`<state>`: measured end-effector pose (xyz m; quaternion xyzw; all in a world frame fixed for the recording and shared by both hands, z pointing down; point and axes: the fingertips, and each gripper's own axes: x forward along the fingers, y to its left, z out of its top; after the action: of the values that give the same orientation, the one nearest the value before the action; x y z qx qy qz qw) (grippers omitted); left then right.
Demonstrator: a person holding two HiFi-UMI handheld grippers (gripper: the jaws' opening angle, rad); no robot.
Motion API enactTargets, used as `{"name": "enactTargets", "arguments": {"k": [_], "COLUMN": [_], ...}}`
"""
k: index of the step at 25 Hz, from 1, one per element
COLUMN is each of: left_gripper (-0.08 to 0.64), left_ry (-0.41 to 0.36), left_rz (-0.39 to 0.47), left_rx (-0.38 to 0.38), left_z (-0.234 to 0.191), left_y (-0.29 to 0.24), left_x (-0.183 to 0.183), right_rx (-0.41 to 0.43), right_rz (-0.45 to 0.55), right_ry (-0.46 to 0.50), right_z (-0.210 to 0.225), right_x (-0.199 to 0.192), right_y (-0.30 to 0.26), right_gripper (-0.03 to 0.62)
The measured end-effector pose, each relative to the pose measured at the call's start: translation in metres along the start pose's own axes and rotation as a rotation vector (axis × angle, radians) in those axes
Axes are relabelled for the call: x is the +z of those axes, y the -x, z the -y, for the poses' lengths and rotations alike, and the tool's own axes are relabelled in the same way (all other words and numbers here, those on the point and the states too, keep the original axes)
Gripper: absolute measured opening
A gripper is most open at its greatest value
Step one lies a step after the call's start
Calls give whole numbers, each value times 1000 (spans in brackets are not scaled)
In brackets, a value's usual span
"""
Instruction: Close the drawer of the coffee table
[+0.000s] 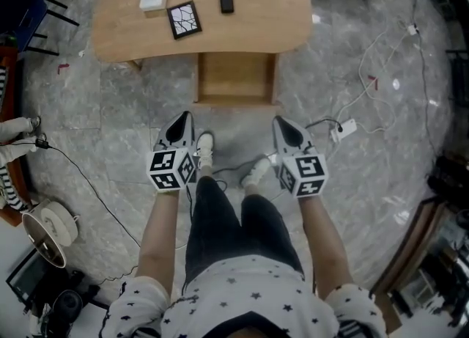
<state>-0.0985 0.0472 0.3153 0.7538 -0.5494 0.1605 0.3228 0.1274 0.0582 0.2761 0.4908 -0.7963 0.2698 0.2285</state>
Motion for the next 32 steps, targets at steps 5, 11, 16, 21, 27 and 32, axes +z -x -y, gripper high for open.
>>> {"name": "enactTargets", "arguments": {"k": [5, 11, 16, 21, 27, 32], "left_gripper": [8, 8, 8, 8, 9, 10], "left_ry": [-2, -6, -16, -17, -14, -17], "left_rz": [-18, -50, -84, -99, -123, -141], "left_rx": [13, 21, 15, 20, 32, 40], "left_z": [-13, -33, -47, -56, -69, -80], "left_y": [-22, -44, -63, -84, -104, -117], "left_x": [-24, -56, -82, -105, -135, -157], "right_rx": [-25, -72, -109, -127, -141, -157], "right_rz": [-19, -44, -53, -76, -109, -137], "right_ry": [-10, -31, -57, -56, -70, -79], "right_z": [21, 46, 68, 84, 100, 114], "right_x": [-27, -59, -81, -108, -144, -169], "right_y": [-19, -44, -70, -92, -111, -122], "right_gripper": [8, 8, 8, 8, 9, 12]}}
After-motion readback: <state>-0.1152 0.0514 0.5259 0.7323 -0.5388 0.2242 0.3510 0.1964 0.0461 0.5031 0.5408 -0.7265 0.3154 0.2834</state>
